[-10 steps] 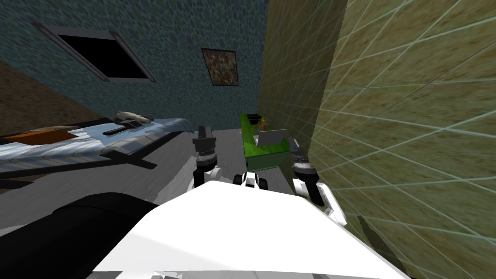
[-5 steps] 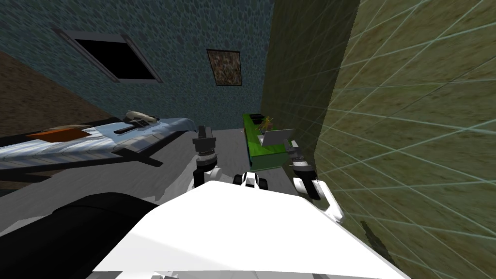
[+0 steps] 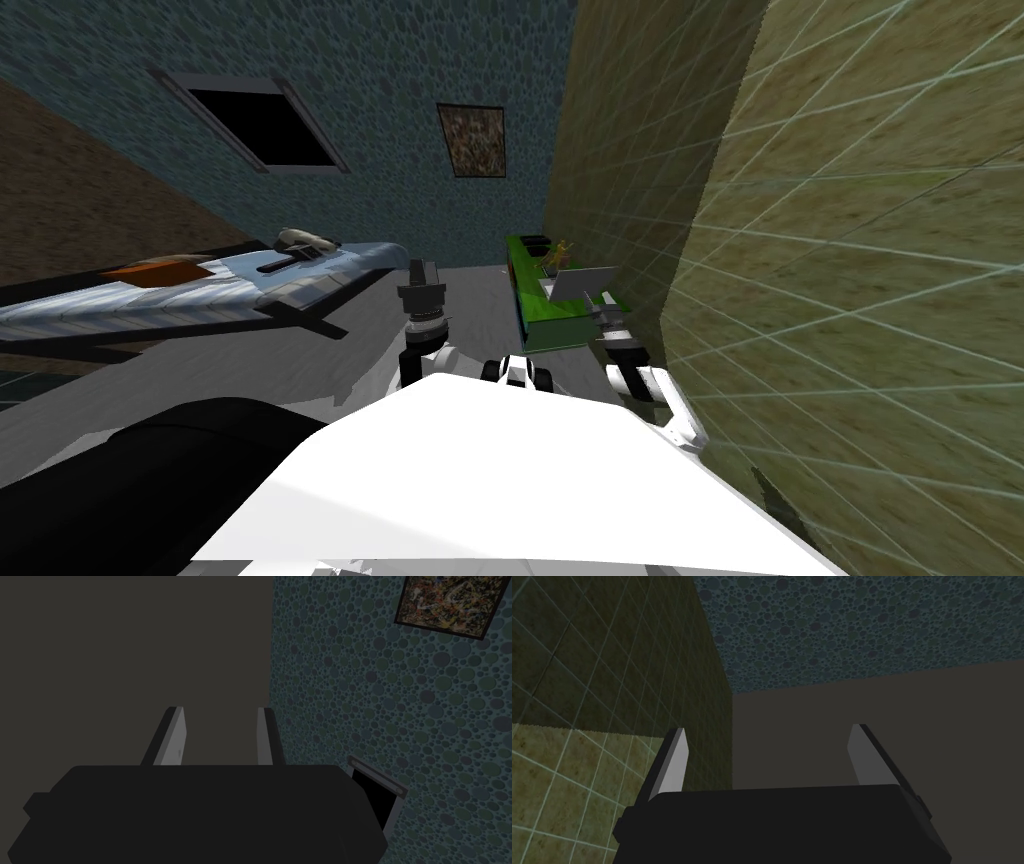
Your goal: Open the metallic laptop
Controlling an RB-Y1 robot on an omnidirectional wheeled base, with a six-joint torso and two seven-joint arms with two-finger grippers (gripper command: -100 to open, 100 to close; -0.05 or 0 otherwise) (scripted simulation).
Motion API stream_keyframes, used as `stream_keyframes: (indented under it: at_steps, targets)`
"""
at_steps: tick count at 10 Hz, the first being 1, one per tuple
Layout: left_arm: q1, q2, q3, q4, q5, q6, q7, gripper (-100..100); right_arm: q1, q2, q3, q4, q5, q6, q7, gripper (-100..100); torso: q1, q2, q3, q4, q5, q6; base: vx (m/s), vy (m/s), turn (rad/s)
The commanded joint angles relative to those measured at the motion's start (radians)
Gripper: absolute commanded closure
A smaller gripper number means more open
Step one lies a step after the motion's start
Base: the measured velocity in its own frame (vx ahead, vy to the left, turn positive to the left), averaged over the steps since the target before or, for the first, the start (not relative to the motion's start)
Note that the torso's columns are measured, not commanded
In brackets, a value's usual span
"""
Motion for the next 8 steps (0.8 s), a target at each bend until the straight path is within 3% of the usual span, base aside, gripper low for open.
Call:
stream_keyframes:
  at_steps: [1,3,4,8]
  targets:
    - [0.0,0.0,0.0,0.0,0.0,0.0,0.0,0,-0.031,-0.016,-0.014,0.051,0.068,0.02,0.051,-100,-0.002,-0.001,0.0,0.0,0.0,0.0,-0.017,0.088,0.058]
    - [0.0,0.0,0.0,0.0,0.0,0.0,0.0,0,-0.058,-0.036,-0.029,0.103,0.128,0.04,0.108,-100,-0.003,-0.001,-0.001,0.0,-0.001,0.0,-0.024,0.12,0.104]
    - [0.0,0.0,0.0,0.0,0.0,0.0,0.0,0,-0.058,-0.036,-0.029,0.103,0.137,0.04,0.108,-100,-0.001,0.0,0.0,0.0,0.0,0.0,-0.016,0.1,0.022]
    - [0.0,0.0,0.0,0.0,0.0,0.0,0.0,0,-0.107,-0.099,-0.061,0.211,0.248,0.065,0.208,-100,-0.003,-0.001,-0.001,0.0,-0.001,0.0,0.016,0.095,0.112]
